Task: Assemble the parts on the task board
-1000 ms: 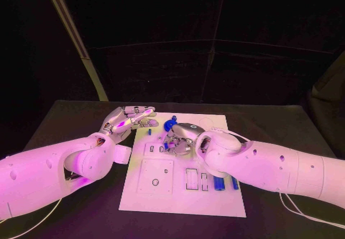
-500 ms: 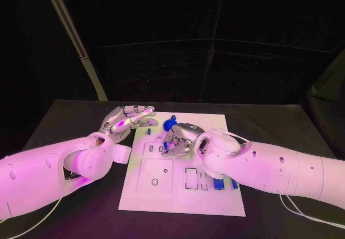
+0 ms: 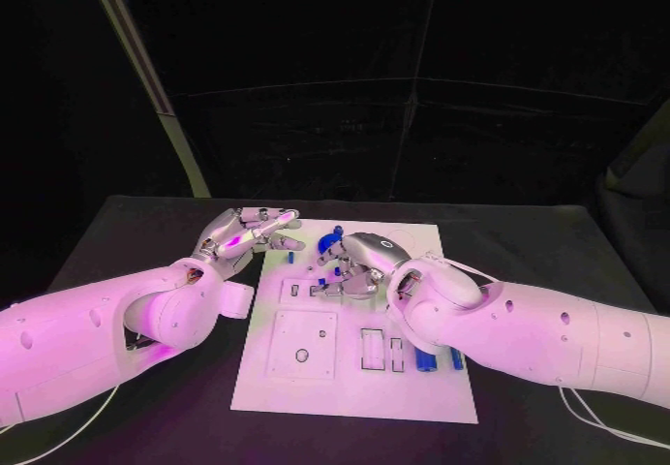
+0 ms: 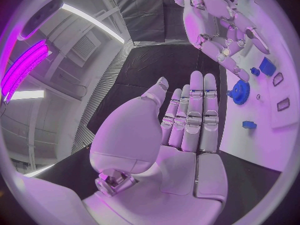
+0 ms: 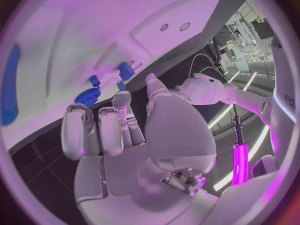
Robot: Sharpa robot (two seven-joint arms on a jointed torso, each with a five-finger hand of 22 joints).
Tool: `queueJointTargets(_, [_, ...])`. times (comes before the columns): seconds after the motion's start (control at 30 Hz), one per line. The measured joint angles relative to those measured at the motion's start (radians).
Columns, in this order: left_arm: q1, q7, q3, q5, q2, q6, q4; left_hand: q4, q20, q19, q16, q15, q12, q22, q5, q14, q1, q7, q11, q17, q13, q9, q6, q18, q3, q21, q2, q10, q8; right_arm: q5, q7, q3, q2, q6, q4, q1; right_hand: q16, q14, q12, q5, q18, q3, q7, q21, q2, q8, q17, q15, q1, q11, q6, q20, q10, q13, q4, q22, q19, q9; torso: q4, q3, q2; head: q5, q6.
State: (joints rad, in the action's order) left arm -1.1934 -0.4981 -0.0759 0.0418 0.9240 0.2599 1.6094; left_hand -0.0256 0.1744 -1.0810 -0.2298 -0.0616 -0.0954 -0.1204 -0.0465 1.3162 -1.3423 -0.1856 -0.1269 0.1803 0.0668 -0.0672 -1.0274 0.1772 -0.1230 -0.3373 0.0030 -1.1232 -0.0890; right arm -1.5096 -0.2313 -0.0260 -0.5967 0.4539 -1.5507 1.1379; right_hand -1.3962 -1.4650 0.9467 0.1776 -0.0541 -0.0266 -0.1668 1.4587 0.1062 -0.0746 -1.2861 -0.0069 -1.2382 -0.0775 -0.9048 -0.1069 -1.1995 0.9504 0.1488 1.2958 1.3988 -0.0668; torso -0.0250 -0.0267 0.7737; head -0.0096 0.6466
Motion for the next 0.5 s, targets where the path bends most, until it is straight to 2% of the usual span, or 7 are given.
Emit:
queueJointTargets(0.13, [0.000, 0.014, 0.000, -0.019, 0.003, -0.001, -0.008, 0.004, -0.039, -0.102, -0.087, 0.040, -0.014, -0.031, 0.000, 0.132, 0.023, 0.018, 0.028, 0.063, 0.008, -0.001, -0.026, 0.000, 0.004, -0.068, -0.005, -0.075, 0.003, 0.047, 0.087, 0.001, -0.048, 0.034, -0.036, 0.001, 0.009, 0.000, -0.008, 0.000, 0.000, 0.011, -0.003, -0.008, -0.016, 0.000, 0.011, 0.000, -0.020, -0.002, 0.015, -0.004, 0.010, -0.009, -0.003, -0.012, -0.007, 0.000, 0.0002, 0.0001, -0.001, 0.001, 0.000])
queueJointTargets(0.23, [0.000, 0.045, 0.000, -0.056, 0.006, -0.003, -0.017, -0.013, -0.063, -0.167, -0.188, 0.057, -0.035, -0.059, 0.000, 0.148, 0.065, 0.034, 0.050, 0.139, 0.019, -0.002, -0.042, 0.000, 0.021, -0.122, -0.016, -0.136, 0.003, 0.120, 0.159, 0.000, -0.102, 0.041, -0.066, 0.015, 0.030, 0.000, -0.030, 0.012, 0.000, 0.019, -0.003, -0.021, -0.024, -0.001, 0.036, 0.000, -0.053, 0.000, 0.015, -0.003, 0.035, -0.030, -0.011, -0.036, -0.025, -0.002, 0.0002, 0.0004, -0.004, 0.003, 0.001])
queueJointTargets(0.27, [-0.001, 0.060, 0.000, -0.072, 0.007, -0.004, -0.019, -0.025, -0.073, -0.191, -0.313, 0.068, -0.047, -0.073, -0.005, 0.150, 0.088, 0.041, 0.060, 0.252, 0.029, -0.003, -0.048, 0.000, 0.033, -0.148, -0.020, -0.162, 0.003, 0.148, 0.179, 0.000, -0.118, 0.042, -0.070, 0.024, 0.045, 0.000, -0.054, 0.018, -0.001, 0.019, 0.002, -0.032, -0.027, -0.007, 0.056, 0.000, -0.066, 0.002, 0.011, -0.003, 0.053, -0.054, -0.011, -0.055, -0.039, -0.003, 0.0000, 0.0007, -0.006, 0.004, 0.001])
queueJointTargets(0.3, [-0.004, 0.080, 0.000, -0.090, 0.008, -0.005, -0.022, -0.042, -0.082, -0.209, -0.494, 0.076, -0.064, -0.089, -0.007, 0.150, 0.121, 0.046, 0.064, 0.426, 0.042, -0.004, -0.052, 0.000, 0.050, -0.176, -0.020, -0.189, 0.003, 0.181, 0.199, 0.001, -0.134, 0.041, -0.073, 0.034, 0.076, 0.000, -0.096, 0.024, -0.017, 0.020, 0.006, -0.052, -0.032, -0.018, 0.096, 0.000, -0.080, 0.005, -0.003, -0.001, 0.080, -0.094, -0.017, -0.093, -0.065, -0.006, -0.0004, 0.0012, -0.008, 0.006, 0.002])
queueJointTargets(0.37, [-0.015, 0.135, -0.001, -0.136, 0.008, -0.011, -0.029, -0.077, -0.095, -0.228, -0.740, 0.083, -0.100, -0.113, -0.008, 0.150, 0.180, 0.055, 0.078, 0.673, 0.067, -0.008, -0.054, 0.000, 0.076, -0.215, -0.011, -0.236, -0.001, 0.260, 0.239, 0.002, -0.167, 0.038, -0.075, 0.059, 0.155, 0.008, -0.159, 0.026, -0.041, 0.023, 0.012, -0.103, -0.045, -0.030, 0.190, -0.003, -0.098, 0.009, -0.020, 0.004, 0.112, -0.154, -0.026, -0.183, -0.122, -0.008, -0.0011, 0.0024, -0.013, 0.009, 0.004])
queueJointTargets(0.47, [-0.038, 0.243, 0.000, -0.217, 0.003, -0.029, -0.047, -0.119, -0.110, -0.244, -1.012, 0.096, -0.199, -0.193, -0.012, 0.151, 0.231, 0.070, 0.091, 0.958, 0.148, -0.021, -0.069, 0.000, 0.112, -0.317, 0.012, -0.259, -0.031, 0.382, 0.285, 0.005, -0.211, 0.025, -0.068, 0.090, 0.440, 0.113, -0.278, 0.026, -0.095, 0.023, 0.016, -0.291, -0.064, -0.044, 0.492, -0.006, -0.125, 0.013, -0.042, 0.008, 0.137, -0.252, -0.026, -0.473, -0.304, -0.008, -0.0017, 0.0040, -0.020, 0.012, 0.010])
queueJointTargets(0.5, [-0.045, 0.283, 0.000, -0.243, 0.000, -0.038, -0.053, -0.128, -0.120, -0.268, -1.111, 0.098, -0.249, -0.310, -0.012, 0.153, 0.238, 0.074, 0.101, 1.058, 0.187, -0.025, -0.066, -0.009, 0.121, -0.417, 0.019, -0.268, -0.041, 0.422, 0.298, 0.005, -0.222, 0.018, -0.063, 0.098, 0.553, 0.160, -0.347, 0.026, -0.118, 0.023, 0.020, -0.383, -0.072, -0.044, 0.587, -0.001, -0.133, 0.009, -0.046, 0.008, 0.141, -0.306, -0.026, -0.590, -0.379, -0.008, -0.0017, 0.0048, -0.024, 0.013, 0.012])
